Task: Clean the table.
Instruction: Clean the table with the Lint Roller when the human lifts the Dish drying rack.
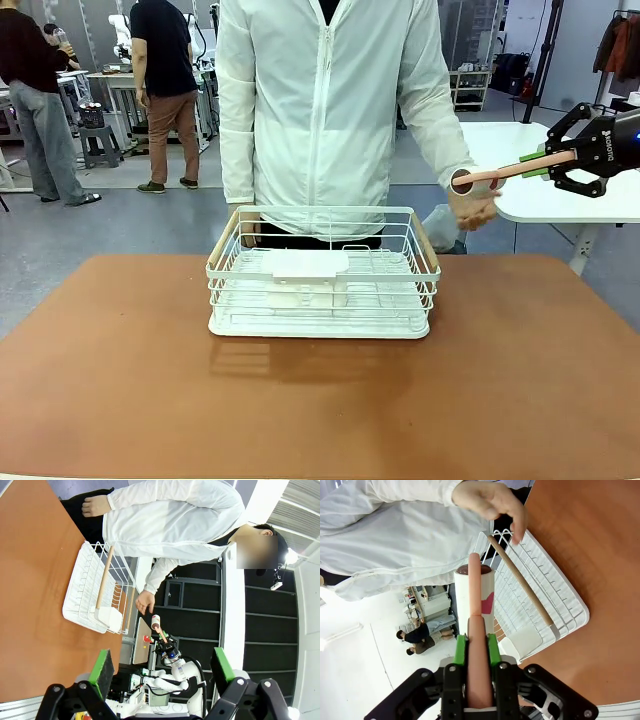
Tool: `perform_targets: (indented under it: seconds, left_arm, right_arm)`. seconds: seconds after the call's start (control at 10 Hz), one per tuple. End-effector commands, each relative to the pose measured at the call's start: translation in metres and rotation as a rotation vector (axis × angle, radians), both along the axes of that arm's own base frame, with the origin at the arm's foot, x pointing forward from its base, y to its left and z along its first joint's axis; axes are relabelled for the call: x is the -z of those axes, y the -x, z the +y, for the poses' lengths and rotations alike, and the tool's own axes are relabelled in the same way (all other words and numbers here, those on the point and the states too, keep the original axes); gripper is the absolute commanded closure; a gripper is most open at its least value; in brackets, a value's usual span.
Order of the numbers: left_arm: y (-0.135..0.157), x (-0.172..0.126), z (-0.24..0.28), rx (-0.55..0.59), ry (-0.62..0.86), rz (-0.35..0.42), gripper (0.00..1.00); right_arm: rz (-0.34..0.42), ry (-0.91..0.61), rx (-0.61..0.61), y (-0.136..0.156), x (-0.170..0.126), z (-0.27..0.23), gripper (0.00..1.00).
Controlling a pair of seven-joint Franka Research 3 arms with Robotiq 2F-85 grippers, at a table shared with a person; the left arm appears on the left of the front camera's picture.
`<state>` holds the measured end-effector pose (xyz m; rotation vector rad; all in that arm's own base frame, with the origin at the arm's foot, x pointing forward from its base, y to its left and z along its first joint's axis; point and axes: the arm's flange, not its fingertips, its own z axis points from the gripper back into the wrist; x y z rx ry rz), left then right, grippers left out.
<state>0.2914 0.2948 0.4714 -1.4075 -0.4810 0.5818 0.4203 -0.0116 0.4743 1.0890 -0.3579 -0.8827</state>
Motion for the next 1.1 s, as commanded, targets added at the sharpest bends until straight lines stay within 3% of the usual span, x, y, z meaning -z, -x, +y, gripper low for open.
perform_targets:
  seconds: [0.0, 1.0]
  left_arm:
    - [0.0023, -0.0014, 0.0027, 0.010, 0.008, -0.015, 0.00]
    - [0.0023, -0.0014, 0.0027, 0.010, 0.008, -0.015, 0.00]
  right_arm:
    - [-0.004, 0.000, 0.001, 0.0001, -0.0017, 0.0000, 0.99]
    - [-0.004, 0.000, 0.001, 0.0001, -0.0017, 0.0000, 0.99]
